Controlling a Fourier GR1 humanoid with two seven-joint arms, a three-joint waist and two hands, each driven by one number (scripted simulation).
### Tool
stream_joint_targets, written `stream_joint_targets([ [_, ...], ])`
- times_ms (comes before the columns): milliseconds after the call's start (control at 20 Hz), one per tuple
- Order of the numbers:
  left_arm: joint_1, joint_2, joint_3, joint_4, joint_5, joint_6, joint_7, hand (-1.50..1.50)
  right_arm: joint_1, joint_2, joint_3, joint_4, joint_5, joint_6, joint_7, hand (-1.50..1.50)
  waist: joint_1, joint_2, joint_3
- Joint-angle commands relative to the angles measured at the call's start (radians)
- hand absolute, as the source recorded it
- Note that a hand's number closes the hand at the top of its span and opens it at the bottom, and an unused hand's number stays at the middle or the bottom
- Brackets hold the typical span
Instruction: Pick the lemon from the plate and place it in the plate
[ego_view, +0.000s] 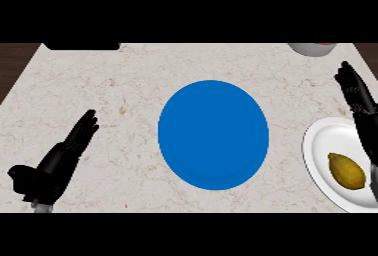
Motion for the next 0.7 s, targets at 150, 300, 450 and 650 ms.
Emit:
stream_joint_targets([
  [150, -0.012, -0.014, 0.054, 0.070, -0.023, 0.014, -0.073, 0.00, -0.049, 0.143, -0.035, 0.156, -0.261, 0.057, 0.286, 1.50, 0.022, 0.031, -0.006],
  [300, -0.014, -0.020, 0.054, 0.079, -0.022, 0.025, -0.064, 0.00, -0.029, -0.196, 0.049, 0.174, 0.117, 0.058, 0.283, 1.50, 0.023, 0.046, -0.037],
  [450, -0.016, -0.059, 0.088, 0.211, -0.016, 0.016, -0.151, 0.00, 0.007, 0.165, -0.098, 0.207, -0.108, -0.238, 0.359, -1.50, -0.027, 0.027, -0.008],
  [650, -0.021, -0.105, 0.095, 0.260, -0.045, -0.011, -0.199, 0.00, 0.173, 0.211, -0.053, 0.055, -0.039, -0.258, 0.246, -1.50, -0.017, 0.018, -0.005],
])
